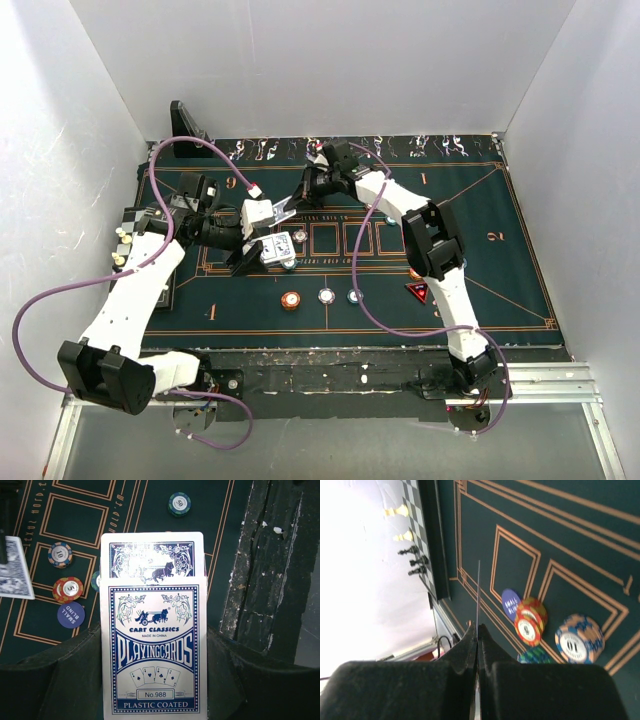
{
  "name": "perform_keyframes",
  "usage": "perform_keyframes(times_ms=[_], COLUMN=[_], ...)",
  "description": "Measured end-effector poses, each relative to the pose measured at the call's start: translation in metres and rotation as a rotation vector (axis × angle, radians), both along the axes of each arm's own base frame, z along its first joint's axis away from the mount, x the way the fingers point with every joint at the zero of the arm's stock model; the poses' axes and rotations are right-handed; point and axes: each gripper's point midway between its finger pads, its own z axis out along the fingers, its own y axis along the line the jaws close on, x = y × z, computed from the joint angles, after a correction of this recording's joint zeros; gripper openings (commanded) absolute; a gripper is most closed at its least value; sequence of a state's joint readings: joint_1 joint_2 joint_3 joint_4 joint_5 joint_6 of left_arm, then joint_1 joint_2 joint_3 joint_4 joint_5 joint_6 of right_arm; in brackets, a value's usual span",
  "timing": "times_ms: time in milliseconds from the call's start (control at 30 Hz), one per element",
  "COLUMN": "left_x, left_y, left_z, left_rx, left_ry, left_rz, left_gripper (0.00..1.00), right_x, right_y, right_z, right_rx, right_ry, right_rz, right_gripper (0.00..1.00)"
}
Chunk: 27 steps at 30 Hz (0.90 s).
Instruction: Distribute texas hold em gaming equipment
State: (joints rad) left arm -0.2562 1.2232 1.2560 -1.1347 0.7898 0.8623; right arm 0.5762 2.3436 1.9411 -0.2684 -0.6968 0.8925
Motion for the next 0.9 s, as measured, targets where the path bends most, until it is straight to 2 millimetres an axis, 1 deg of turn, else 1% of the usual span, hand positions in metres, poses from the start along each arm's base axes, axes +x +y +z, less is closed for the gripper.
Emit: perform_keyframes(times_ms=[100, 200, 300, 367, 433, 500, 533, 600, 700, 800, 900], left_x=[-0.003, -0.005, -0.006, -0.007, -0.008, -0.009, -0.010, -0.011, -0.012, -0.012, -0.011], left_y=[0.001, 0.001, 0.001, 0.001, 0.001, 0.001, 0.001, 0.001, 0.001, 0.001, 0.000], left_z=[-0.001, -0.001, 0.001, 0.002, 0.003, 0.003, 0.003, 0.002, 0.002, 0.003, 0.003], left_rx=[0.002, 0.001, 0.001, 0.000, -0.002, -0.001, -0.001, 0.000, -0.001, -0.005, -0.006], left_ry=[0.022, 0.036, 0.043, 0.046, 0.049, 0.054, 0.058, 0.065, 0.069, 0.072, 0.074], left_rz=[0.010, 0.015, 0.018, 0.017, 0.017, 0.017, 0.017, 0.017, 0.018, 0.019, 0.022], left_gripper=[0.03, 0.03, 0.03, 0.03, 0.03, 0.03, 0.03, 0.03, 0.03, 0.03, 0.03], right_x=[0.013, 0.025, 0.030, 0.033, 0.034, 0.032, 0.031, 0.029, 0.025, 0.025, 0.021], right_y=[0.011, 0.018, 0.022, 0.025, 0.028, 0.030, 0.031, 0.034, 0.034, 0.033, 0.026], right_z=[0.002, 0.002, -0.009, -0.019, -0.032, -0.046, -0.052, -0.061, -0.067, -0.063, -0.055], right_rx=[0.005, 0.007, -0.004, -0.012, -0.022, -0.038, -0.044, -0.056, -0.078, -0.093, -0.114], right_ry=[-0.033, -0.051, -0.043, -0.026, -0.004, 0.029, 0.040, 0.053, 0.060, 0.027, 0.003], right_rz=[-0.015, -0.037, -0.052, -0.061, -0.071, -0.080, -0.081, -0.079, -0.076, -0.073, -0.074], right_gripper=[0.04, 0.07, 0.15, 0.29, 0.49, 0.62, 0.66, 0.70, 0.75, 0.76, 0.78])
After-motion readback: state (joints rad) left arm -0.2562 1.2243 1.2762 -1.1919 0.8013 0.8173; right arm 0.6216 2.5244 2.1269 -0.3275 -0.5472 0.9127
